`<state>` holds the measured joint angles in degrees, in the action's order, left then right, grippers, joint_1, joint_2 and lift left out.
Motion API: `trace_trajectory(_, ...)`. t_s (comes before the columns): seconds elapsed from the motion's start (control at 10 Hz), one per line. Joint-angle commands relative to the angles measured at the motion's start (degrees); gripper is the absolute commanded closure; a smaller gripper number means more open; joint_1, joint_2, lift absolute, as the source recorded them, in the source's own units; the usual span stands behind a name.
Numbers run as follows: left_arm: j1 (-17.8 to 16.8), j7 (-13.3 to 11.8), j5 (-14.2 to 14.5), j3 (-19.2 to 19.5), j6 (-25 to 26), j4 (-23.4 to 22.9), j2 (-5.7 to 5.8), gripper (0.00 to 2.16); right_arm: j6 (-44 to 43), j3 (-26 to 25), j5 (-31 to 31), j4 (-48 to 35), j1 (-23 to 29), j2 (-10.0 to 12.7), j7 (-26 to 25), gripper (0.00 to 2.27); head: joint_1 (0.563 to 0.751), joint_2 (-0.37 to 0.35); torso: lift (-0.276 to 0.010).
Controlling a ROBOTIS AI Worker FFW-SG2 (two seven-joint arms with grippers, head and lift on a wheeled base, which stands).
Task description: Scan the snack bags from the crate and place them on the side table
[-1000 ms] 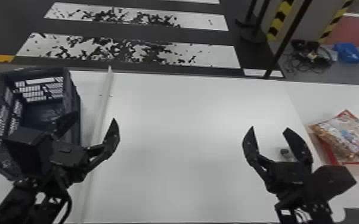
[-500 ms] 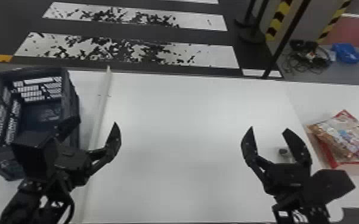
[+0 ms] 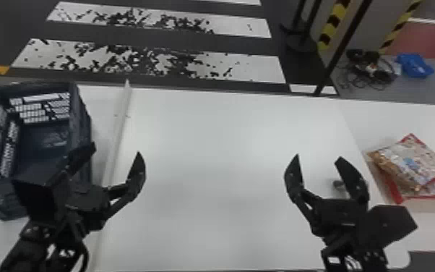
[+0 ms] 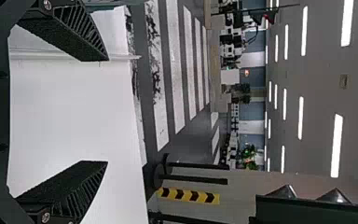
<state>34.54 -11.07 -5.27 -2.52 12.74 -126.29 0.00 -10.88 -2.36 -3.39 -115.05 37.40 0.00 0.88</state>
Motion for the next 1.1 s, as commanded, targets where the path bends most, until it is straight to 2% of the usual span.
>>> trace_trajectory(0.0, 0.27, 0.0, 0.08, 0.06, -0.29, -0.01, -0.15, 0.08, -0.05, -0.1, 0.05, 0.0, 0.4, 0.05, 0.0, 0.06, 0.695, -0.115, -0.094)
trace_trajectory(1.0, 0.71, -0.18, 0.0, -0.11, -1.0, 0.08, -0.15, 0.08, -0.23, -0.1, -0.31, -0.18, 0.92, 0.05, 0.09, 0.06, 0.695, -0.12, -0.094)
